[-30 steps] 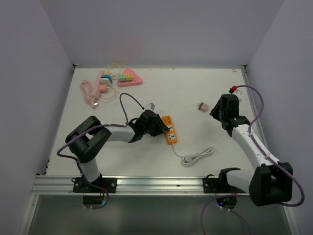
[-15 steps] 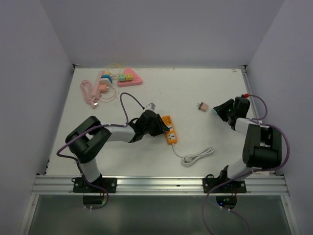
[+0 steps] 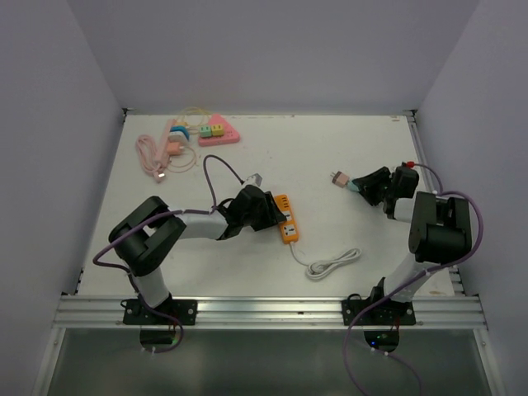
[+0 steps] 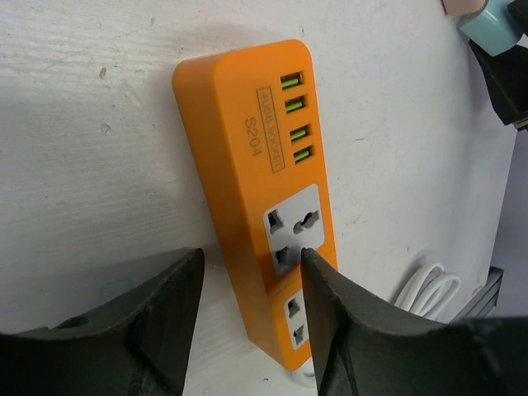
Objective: Pull the plug off the socket
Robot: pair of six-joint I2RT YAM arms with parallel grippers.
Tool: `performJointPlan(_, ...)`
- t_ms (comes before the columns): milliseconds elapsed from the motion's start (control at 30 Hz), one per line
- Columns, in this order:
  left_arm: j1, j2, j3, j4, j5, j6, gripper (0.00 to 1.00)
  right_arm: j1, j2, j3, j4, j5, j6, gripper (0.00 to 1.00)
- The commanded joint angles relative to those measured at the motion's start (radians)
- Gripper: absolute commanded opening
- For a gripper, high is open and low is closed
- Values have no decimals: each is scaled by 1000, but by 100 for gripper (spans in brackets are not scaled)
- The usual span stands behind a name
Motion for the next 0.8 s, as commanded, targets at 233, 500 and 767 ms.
performJointPlan(233, -13, -33, -25, -229, -40, 79, 67, -21, -118, 19, -250, 114, -119, 82)
performJointPlan(500, -12, -135, 27, -333, -91, 115, 85, 17, -389, 83, -633, 292, -226, 91)
performJointPlan(767, 16, -263, 99, -483, -218, 200, 95, 305, -707, 48, -1070, 630, -142, 99)
